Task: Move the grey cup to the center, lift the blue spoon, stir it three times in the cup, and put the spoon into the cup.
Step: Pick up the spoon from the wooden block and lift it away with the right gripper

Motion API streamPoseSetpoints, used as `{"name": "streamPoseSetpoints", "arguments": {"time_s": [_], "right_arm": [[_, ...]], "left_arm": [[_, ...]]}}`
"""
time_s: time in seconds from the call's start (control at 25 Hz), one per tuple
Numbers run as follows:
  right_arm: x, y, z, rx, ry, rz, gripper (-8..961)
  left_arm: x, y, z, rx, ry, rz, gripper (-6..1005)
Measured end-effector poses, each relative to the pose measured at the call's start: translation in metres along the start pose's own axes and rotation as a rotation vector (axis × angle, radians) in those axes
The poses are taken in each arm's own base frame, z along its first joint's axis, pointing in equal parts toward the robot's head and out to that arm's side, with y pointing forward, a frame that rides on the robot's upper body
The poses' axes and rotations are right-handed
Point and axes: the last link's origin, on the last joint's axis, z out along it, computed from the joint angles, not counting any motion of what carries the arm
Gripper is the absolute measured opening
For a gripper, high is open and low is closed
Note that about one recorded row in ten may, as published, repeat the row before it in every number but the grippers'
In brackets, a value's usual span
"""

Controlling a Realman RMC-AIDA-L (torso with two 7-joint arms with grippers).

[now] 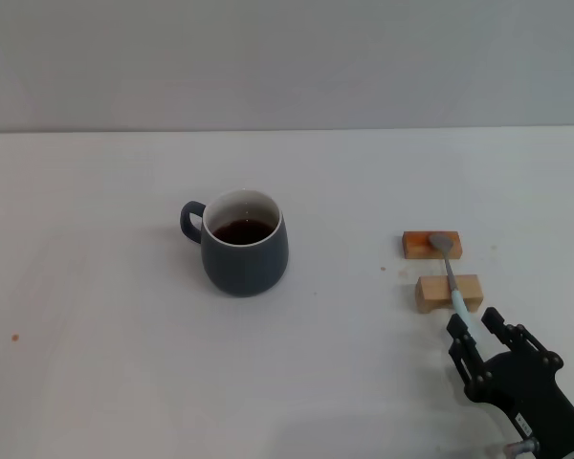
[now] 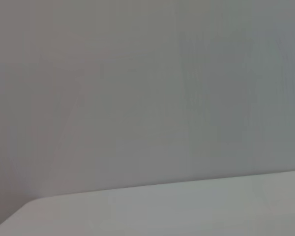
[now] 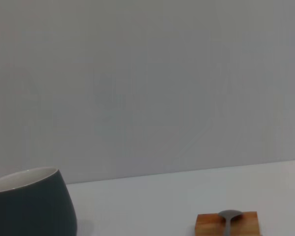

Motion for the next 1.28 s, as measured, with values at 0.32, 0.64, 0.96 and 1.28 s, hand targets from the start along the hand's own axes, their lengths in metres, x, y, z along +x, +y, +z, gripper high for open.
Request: {"name": "streamPoseSetpoints", "arguments": {"time_s": [0.32,0.64,0.96,1.28], "right_arm": [[0.0005,-0.0018,-0.0008,0.002,0.002,0.020,453],[-0.0003,-0.0013,0.0005,-0.003,0.000,0.018,453],[0.0000,-0.0005,0.0022,-0.010,0.007,0.015,453],[-0.0003,-0.0007,0.0033,-0.013,0.007,0.011,454]], "left_arm": [[-0.0008,-0.0002,-0.0020,0.001,-0.003,-0.001,852],[-0.0012,-0.0001,-0.0035,0.002,-0.003,-0.002,852],[-0.0016,-0.0003,-0.0043,0.003,-0.005,-0.002,851],[-0.0016,-0.0003,-0.0043,0.003,-0.005,-0.002,851]]}}
